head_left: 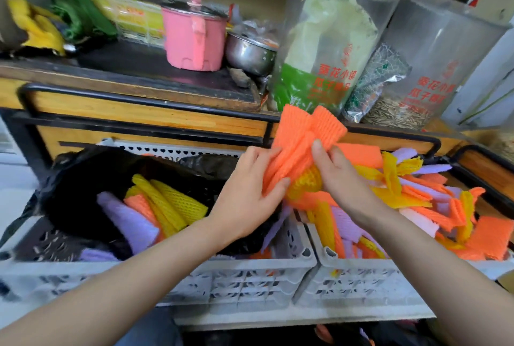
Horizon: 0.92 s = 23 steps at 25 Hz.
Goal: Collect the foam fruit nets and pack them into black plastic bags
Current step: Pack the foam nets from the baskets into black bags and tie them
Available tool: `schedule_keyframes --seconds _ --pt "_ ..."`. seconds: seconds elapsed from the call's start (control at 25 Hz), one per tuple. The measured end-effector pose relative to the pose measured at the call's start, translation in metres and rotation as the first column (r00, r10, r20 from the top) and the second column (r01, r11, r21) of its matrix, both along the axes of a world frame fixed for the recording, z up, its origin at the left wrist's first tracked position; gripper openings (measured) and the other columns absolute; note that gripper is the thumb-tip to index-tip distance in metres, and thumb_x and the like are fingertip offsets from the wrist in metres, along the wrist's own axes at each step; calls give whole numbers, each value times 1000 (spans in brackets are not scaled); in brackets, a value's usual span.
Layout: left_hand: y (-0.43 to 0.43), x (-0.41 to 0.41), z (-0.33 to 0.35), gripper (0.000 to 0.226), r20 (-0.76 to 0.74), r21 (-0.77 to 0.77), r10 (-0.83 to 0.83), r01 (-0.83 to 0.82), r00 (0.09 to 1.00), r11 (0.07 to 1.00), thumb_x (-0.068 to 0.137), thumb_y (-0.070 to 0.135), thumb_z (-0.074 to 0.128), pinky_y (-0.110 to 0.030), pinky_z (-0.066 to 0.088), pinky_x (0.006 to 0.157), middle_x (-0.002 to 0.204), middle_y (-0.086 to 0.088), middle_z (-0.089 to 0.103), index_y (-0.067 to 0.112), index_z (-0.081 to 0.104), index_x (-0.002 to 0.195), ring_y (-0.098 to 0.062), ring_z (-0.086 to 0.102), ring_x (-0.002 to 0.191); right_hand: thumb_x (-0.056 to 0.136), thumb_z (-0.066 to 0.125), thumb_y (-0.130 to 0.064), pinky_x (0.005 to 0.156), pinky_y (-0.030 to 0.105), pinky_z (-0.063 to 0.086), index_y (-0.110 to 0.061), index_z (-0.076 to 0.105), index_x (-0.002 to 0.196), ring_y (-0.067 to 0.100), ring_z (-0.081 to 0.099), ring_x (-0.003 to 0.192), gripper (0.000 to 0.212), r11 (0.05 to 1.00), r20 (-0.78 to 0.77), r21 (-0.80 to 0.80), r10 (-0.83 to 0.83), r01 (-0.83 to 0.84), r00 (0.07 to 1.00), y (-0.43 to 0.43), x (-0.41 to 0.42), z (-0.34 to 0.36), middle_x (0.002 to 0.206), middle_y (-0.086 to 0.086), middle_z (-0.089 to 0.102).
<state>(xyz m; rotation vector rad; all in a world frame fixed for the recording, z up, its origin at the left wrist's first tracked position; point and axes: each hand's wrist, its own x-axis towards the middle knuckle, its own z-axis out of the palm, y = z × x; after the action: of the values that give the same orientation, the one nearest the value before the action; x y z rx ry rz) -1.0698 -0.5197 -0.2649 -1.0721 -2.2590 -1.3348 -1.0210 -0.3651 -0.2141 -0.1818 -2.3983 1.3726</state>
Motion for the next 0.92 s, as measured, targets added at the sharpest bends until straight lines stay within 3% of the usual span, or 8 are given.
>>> schedule_keyframes --seconds 0.12,0.2,0.32,0.6,0.64,0.72,0.8,0.92 --pt "-41 7 -3 62 -53 -37 10 -12 999 999 90 49 34 -30 37 98 120 3 38 14 38 141 -15 42 115 77 59 -52 94 25 46 -16 53 122 2 61 103 58 985 7 -76 153 -152 988 -41 -6 8 113 -7 66" --pt "-67 9 -5 58 -65 -85 31 -36 997 996 92 46 33 -36 40 98 124 -1 40 15 38 140 -19 44 115 79 70 -36 87 25 50 -16 53 120 2 64 96 48 991 -10 -26 130 -130 991 -66 -16 5 104 -7 68" --pt "-111 5 -12 52 -149 -160 134 -157 980 974 91 40 36 -38 42 95 124 -2 44 17 42 138 -18 44 115 78 72 -30 80 25 49 -17 57 112 2 63 88 40 995 -26 86 61 -59 998 -102 -31 -5 96 -11 67" --pt "-227 -31 -11 47 -374 -137 532 -613 759 778 86 25 55 -43 33 97 127 -13 49 12 49 130 -30 42 118 77 74 -31 72 10 43 -27 53 107 -10 56 87 36 972 19 121 201 -201 979 -166 -43 -27 100 -15 62" --pt "-237 -37 -13 47 -321 -183 557 -627 766 757 87 25 58 -46 33 98 127 -13 50 12 47 132 -31 44 118 77 74 -30 72 7 41 -28 50 109 -10 55 87 40 957 63 177 223 -231 973 -172 -43 -32 100 -17 60" --pt "-251 -44 -16 39 -65 -217 537 -538 841 815 89 24 62 -40 39 96 117 -6 59 17 53 126 -27 52 112 76 74 -33 77 17 44 -27 44 114 1 56 94 48 893 175 343 243 -290 954 -178 -47 -43 106 -11 59" --pt "-259 -47 -18 18 185 -94 419 -408 889 908 89 21 62 -25 41 84 98 10 64 25 61 107 -12 59 99 77 72 -37 82 31 46 -22 42 117 15 55 101 52 774 256 558 182 -299 949 -173 -57 -50 110 -2 57" --pt "-261 -42 -13 15 319 78 301 -342 899 937 90 18 59 -12 38 67 69 22 61 30 61 82 7 56 71 78 71 -31 84 35 40 -13 46 122 25 49 109 53 633 128 762 57 -135 990 -158 -80 -45 114 6 52"
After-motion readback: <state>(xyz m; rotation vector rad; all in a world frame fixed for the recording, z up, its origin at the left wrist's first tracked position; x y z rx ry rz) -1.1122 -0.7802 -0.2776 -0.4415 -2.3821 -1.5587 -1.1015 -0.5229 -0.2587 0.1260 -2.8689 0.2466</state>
